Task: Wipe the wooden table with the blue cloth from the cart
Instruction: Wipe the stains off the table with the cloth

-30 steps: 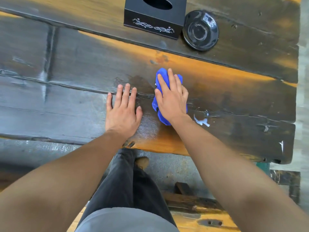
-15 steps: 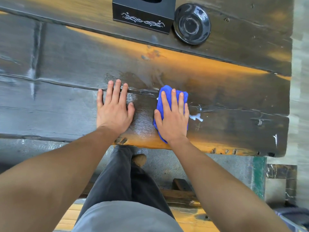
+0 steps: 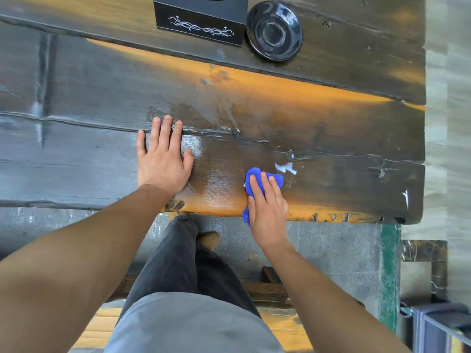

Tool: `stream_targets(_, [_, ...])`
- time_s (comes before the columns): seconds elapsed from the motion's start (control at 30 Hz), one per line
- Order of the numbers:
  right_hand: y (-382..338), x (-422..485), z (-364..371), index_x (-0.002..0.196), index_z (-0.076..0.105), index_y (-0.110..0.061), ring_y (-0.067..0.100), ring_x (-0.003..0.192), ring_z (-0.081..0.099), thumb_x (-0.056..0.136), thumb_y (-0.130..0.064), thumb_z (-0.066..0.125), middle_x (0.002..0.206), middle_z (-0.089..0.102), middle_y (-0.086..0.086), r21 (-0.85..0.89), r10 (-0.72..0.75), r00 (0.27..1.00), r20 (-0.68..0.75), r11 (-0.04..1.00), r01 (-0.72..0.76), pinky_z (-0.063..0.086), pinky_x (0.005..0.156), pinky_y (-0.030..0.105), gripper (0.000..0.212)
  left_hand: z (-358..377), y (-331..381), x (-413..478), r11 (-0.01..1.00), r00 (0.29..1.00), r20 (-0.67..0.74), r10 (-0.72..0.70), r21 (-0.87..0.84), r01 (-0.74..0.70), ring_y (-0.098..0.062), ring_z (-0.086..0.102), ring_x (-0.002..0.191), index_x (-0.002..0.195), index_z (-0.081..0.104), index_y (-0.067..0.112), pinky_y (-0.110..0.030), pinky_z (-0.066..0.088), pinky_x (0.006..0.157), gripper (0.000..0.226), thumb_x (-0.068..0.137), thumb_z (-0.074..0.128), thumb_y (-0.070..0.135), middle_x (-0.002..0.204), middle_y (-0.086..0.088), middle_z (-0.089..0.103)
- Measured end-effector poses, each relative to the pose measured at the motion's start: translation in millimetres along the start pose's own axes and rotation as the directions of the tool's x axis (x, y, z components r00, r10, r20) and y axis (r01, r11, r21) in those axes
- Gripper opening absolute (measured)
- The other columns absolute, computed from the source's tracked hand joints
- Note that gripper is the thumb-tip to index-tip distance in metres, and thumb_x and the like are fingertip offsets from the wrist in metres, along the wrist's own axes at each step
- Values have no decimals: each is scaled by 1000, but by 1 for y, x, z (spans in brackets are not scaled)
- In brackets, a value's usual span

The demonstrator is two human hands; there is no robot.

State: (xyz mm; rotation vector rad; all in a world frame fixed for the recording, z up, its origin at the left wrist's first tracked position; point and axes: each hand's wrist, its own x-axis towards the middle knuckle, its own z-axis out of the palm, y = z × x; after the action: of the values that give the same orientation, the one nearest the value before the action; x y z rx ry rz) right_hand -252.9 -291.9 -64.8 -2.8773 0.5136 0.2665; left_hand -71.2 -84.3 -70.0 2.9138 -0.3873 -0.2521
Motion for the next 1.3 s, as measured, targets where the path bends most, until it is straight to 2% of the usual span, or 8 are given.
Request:
stream_targets(0.13, [26,-40,-9,153,43,-26,21,152,26,107,-29,38,163,33,-2,57,45,997,69,997,-49,44,101,44,46,-3,22,4,985,995,-19,-103,-140,99,-26,8,161,161,28,17,-55,5,129,70,94,37,37,173,-5,18])
stream_targets(0.23, [43,-56,-22,153,42,-29,21,151,28,107,-23,42,161,36,-3,97,138,981,139,983,-153,40,105,46,46,4,52,1,984,1000,-16,14,-177,-16,-24,8,161,162,26,21,-54,6,128,70,96,39,37,173,-2,17])
stream_targets(0.3, [48,-50,-35,151,45,-27,24,146,35,108,-25,38,155,43,-2,147,204,974,97,965,-217,37,109,48,44,16,62,-3,990,995,12,95,-101,-94,-23,2,162,164,19,28,-54,1,128,67,102,31,47,174,1,13])
stream_targets(0.47, [31,30,-64,151,47,-22,26,147,33,107,-31,35,157,42,0,278,239,969,-65,937,-212,30,113,45,46,33,62,0,996,995,-28,92,0,-92,-25,4,162,163,21,30,-55,-3,126,66,103,28,54,172,0,18])
stream_targets(0.67, [-6,145,-59,155,39,-29,24,153,21,107,-37,35,166,28,-2,73,37,998,-60,997,-33,29,113,46,49,34,63,-1,997,995,-52,83,-3,-83,-25,7,161,162,26,29,-55,-1,126,65,101,34,52,172,-1,21])
stream_targets(0.83, [-1,158,-45,160,24,-37,24,158,8,102,-58,26,170,14,-3,-105,-17,1000,-8,994,16,20,121,46,61,34,63,-2,996,994,-69,86,1,-86,-25,8,161,161,27,29,-54,0,126,64,102,33,52,171,-1,21])
stream_targets(1.07, [14,136,-32,157,21,-46,28,157,9,96,-68,28,170,15,0,-113,86,993,-78,989,-95,22,120,53,66,31,65,-2,997,996,-54,71,-3,-71,-24,6,161,162,26,30,-54,-1,126,64,102,33,52,172,0,20])
stream_targets(1.3, [48,92,-19,159,21,-39,28,158,7,96,-65,33,170,12,1,-86,187,977,-104,977,-196,20,123,53,69,27,66,-2,998,998,-17,58,-22,-58,-22,2,162,162,24,31,-55,-2,128,64,102,30,52,173,1,17])
